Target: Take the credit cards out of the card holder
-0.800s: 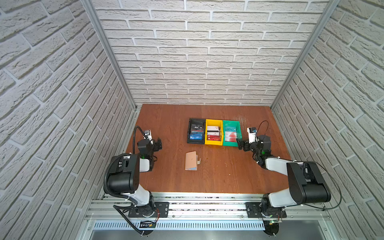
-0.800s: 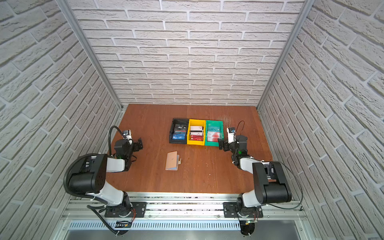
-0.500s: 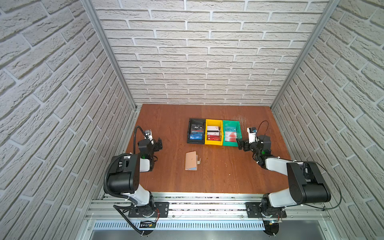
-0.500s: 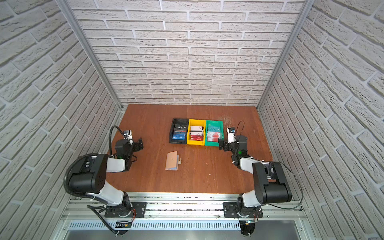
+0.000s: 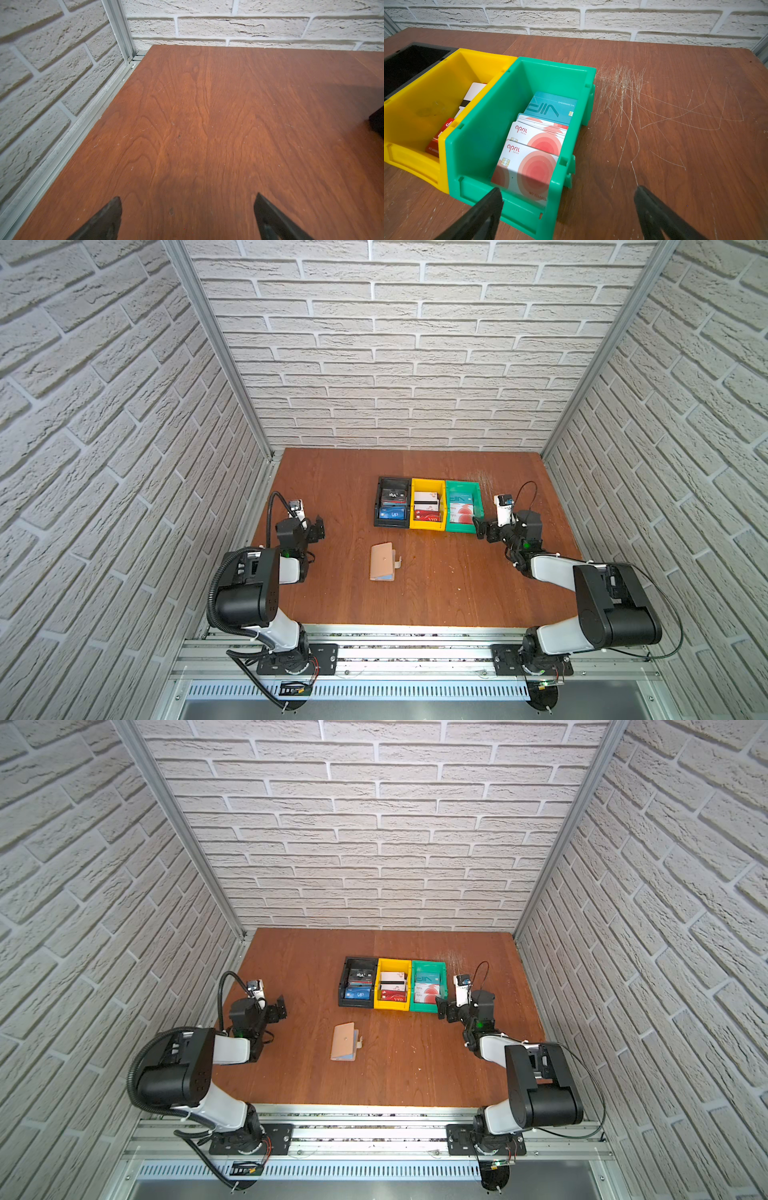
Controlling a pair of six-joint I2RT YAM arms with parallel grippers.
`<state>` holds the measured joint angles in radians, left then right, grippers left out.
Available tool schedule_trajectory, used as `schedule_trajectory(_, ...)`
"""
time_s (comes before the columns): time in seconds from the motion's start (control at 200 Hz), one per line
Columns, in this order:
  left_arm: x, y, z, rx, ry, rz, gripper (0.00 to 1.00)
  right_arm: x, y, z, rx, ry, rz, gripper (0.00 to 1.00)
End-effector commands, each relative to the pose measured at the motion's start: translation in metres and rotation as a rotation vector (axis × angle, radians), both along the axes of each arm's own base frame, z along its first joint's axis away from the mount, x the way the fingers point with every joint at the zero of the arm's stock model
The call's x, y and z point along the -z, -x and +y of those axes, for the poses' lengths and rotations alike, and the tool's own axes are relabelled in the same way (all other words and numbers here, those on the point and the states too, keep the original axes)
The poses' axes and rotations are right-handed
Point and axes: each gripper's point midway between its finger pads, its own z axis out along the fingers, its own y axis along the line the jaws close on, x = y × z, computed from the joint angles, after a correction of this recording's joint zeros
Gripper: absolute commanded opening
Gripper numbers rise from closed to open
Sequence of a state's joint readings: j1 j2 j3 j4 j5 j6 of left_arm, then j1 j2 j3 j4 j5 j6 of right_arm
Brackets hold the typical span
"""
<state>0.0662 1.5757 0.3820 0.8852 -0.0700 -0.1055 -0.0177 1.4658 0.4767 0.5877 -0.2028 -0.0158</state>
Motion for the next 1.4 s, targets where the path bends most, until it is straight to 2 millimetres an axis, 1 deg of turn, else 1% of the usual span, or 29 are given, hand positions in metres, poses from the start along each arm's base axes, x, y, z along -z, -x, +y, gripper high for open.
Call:
schedule_trajectory(0.0, -0.01, -0.004, 0.0, 0.006, -0.007, -0.039, 0.98, -0.008, -0.002, -0.001, 0.001, 0.009, -0.032, 0.99)
schedule_trajectory(0.565, -0.01, -0.004, 0.001, 0.006, -0.006, -0.04, 0.98, -0.007, -0.002, -0.002, 0.002, 0.01, -0.031, 0.99)
schedule_trajectory(0.6, -0.011, -0.004, 0.001, 0.004, -0.007, -0.042, 0.98, -0.008, -0.001, -0.002, 0.003, 0.009, -0.033, 0.97)
schedule_trajectory(0.68, -0.011, -0.004, 0.001, 0.001, -0.01, -0.045, 0.98, -0.009, -0.001, -0.002, 0.006, 0.011, -0.038, 0.87)
schedule_trajectory(0.71, -0.013, -0.003, 0.0, 0.001, -0.01, -0.05, 0.98, -0.011, -0.002, -0.003, 0.012, 0.018, -0.04, 0.85)
schedule_trajectory(0.72, -0.013, -0.003, 0.0, 0.002, -0.009, -0.048, 0.98, -0.015, -0.004, -0.003, 0.014, 0.018, -0.046, 0.84)
schedule_trajectory(0.73, -0.015, -0.002, 0.0, 0.0, -0.011, -0.051, 0.98, -0.012, -0.003, -0.003, 0.015, 0.017, -0.023, 0.83)
schedule_trajectory(0.74, -0.017, -0.002, 0.0, -0.001, -0.013, -0.056, 0.98, -0.015, -0.004, -0.003, 0.014, 0.016, -0.019, 0.82)
schedule_trajectory(0.765, -0.021, -0.001, 0.0, -0.004, -0.019, -0.065, 0.98, -0.014, -0.004, -0.003, 0.018, 0.015, 0.031, 0.79)
schedule_trajectory(0.79, -0.025, 0.001, 0.0, -0.007, -0.024, -0.066, 0.98, -0.018, -0.005, -0.002, 0.014, 0.014, 0.062, 0.76)
schedule_trajectory(0.815, -0.029, 0.002, -0.001, -0.007, -0.028, -0.067, 0.98, -0.026, -0.008, -0.001, 0.007, 0.013, 0.083, 0.72)
schedule_trajectory(0.87, -0.04, 0.004, -0.004, 0.002, -0.038, -0.066, 0.98, -0.036, -0.01, 0.005, -0.012, 0.01, 0.114, 0.69)
schedule_trajectory(0.925, -0.051, 0.005, -0.006, 0.005, -0.041, -0.049, 0.98, -0.05, -0.011, 0.016, -0.054, 0.01, 0.12, 0.69)
schedule_trajectory(1.0, -0.064, 0.005, -0.008, -0.005, 0.001, -0.003, 0.98, -0.073, -0.01, 0.039, -0.123, -0.009, 0.132, 0.69)
schedule_trajectory(1.025, -0.07, 0.003, -0.011, 0.001, 0.024, 0.007, 0.98, -0.078, -0.009, 0.046, -0.15, -0.022, 0.143, 0.69)
schedule_trajectory(1.035, -0.068, 0.005, -0.012, 0.004, 0.034, 0.025, 0.98, -0.081, -0.009, 0.05, -0.164, -0.028, 0.149, 0.69)
schedule_trajectory(1.04, -0.069, 0.004, -0.013, 0.008, 0.037, 0.029, 0.98, -0.082, -0.008, 0.054, -0.179, -0.034, 0.158, 0.68)
schedule_trajectory(1.085, -0.075, 0.003, -0.023, 0.031, 0.08, 0.061, 0.98, -0.088, -0.005, 0.071, -0.238, -0.057, 0.194, 0.68)
schedule_trajectory(1.105, -0.075, 0.004, -0.028, 0.041, 0.098, 0.083, 0.98, -0.09, -0.003, 0.08, -0.267, -0.068, 0.214, 0.67)
schedule_trajectory(1.175, -0.072, 0.007, -0.049, 0.081, 0.155, 0.158, 0.98, -0.09, 0.009, 0.115, -0.39, -0.096, 0.293, 0.65)
schedule_trajectory(1.195, -0.071, 0.009, -0.055, 0.082, 0.172, 0.182, 0.98, -0.089, 0.016, 0.13, -0.444, -0.111, 0.321, 0.63)
schedule_trajectory(1.215, -0.068, 0.012, -0.059, 0.077, 0.192, 0.21, 0.98, -0.089, 0.02, 0.137, -0.473, -0.119, 0.337, 0.63)
schedule_trajectory(1.235, -0.067, 0.013, -0.063, 0.072, 0.212, 0.233, 0.98, -0.087, 0.027, 0.151, -0.518, -0.13, 0.362, 0.62)
schedule_trajectory(1.24, -0.066, 0.014, -0.064, 0.07, 0.218, 0.241, 0.98, -0.087, 0.027, 0.151, -0.518, -0.13, 0.362, 0.62)
schedule_trajectory(1.29, -0.06, 0.02, -0.078, 0.077, 0.277, 0.294, 0.96, -0.083, 0.042, 0.176, -0.592, -0.153, 0.406, 0.6)
schedule_trajectory(1.295, -0.06, 0.021, -0.08, 0.079, 0.283, 0.297, 0.96, -0.082, 0.045, 0.181, -0.608, -0.158, 0.413, 0.6)
schedule_trajectory(1.325, -0.055, 0.025, -0.09, 0.096, 0.315, 0.321, 0.95, -0.079, 0.053, 0.191, -0.639, -0.168, 0.434, 0.6)
schedule_trajectory(1.36, -0.051, 0.03, -0.102, 0.116, 0.353, 0.339, 0.94, -0.073, 0.066, 0.209, -0.694, -0.182, 0.465, 0.59)
schedule_trajectory(1.395, -0.047, 0.035, -0.114, 0.135, 0.385, 0.352, 0.94, -0.068, 0.075, 0.221, -0.726, -0.185, 0.486, 0.57)
